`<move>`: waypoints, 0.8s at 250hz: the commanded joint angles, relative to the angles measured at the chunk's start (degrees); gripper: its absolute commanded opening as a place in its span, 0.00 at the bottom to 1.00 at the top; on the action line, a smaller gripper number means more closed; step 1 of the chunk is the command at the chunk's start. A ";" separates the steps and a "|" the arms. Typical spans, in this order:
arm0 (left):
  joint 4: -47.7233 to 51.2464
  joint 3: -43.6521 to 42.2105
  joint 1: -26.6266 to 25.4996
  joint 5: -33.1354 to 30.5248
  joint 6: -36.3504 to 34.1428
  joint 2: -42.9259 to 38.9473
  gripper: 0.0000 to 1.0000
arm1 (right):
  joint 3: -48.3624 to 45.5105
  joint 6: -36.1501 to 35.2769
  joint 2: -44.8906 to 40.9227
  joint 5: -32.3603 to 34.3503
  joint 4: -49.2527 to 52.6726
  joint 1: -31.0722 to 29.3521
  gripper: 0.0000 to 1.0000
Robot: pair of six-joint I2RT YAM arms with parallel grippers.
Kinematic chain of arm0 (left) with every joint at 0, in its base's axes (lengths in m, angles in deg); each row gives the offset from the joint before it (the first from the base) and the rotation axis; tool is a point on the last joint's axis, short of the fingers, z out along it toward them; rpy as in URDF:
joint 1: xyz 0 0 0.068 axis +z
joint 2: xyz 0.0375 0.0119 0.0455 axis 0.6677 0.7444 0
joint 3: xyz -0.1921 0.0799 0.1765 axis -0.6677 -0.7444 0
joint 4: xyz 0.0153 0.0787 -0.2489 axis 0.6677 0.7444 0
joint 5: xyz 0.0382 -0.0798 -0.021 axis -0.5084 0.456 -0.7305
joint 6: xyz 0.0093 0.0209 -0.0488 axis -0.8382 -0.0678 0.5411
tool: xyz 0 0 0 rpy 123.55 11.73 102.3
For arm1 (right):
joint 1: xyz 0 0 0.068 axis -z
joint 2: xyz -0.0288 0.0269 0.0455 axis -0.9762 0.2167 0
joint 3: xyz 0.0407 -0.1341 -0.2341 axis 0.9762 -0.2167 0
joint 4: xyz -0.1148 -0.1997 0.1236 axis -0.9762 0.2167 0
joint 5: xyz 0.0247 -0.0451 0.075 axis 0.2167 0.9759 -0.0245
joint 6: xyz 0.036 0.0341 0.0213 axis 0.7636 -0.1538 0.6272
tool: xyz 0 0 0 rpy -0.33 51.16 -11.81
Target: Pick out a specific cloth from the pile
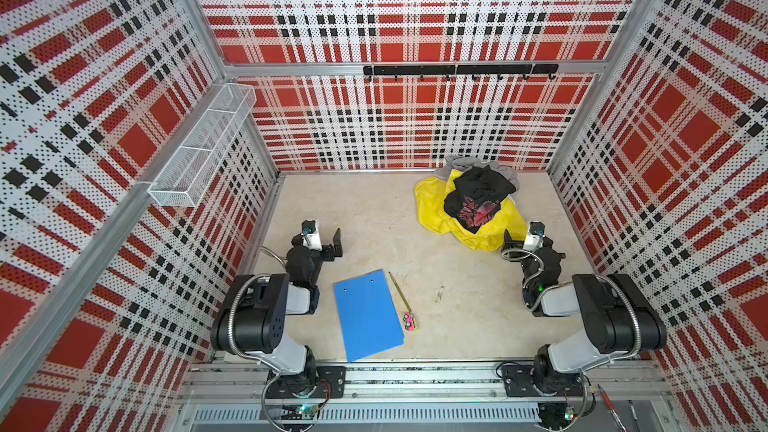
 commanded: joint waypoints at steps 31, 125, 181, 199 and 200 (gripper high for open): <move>-0.93 0.58 0.18 -0.81 0.45 0.20 0.99 | 0.79 0.46 -0.13 -0.99 -2.53 0.34 1.00; -0.93 0.54 0.05 -0.94 0.41 0.08 0.99 | 0.79 0.44 -0.13 -0.93 -2.45 0.34 1.00; -0.93 0.54 0.05 -0.94 0.37 0.07 0.99 | 0.81 0.44 -0.12 -1.10 -2.33 0.34 1.00; -0.93 0.54 0.08 -0.95 0.36 0.02 0.99 | 0.76 0.44 -0.13 -1.09 -2.41 0.34 1.00; -0.93 0.54 0.09 -0.97 0.36 0.01 0.99 | 0.74 0.44 -0.13 -1.10 -2.36 0.34 1.00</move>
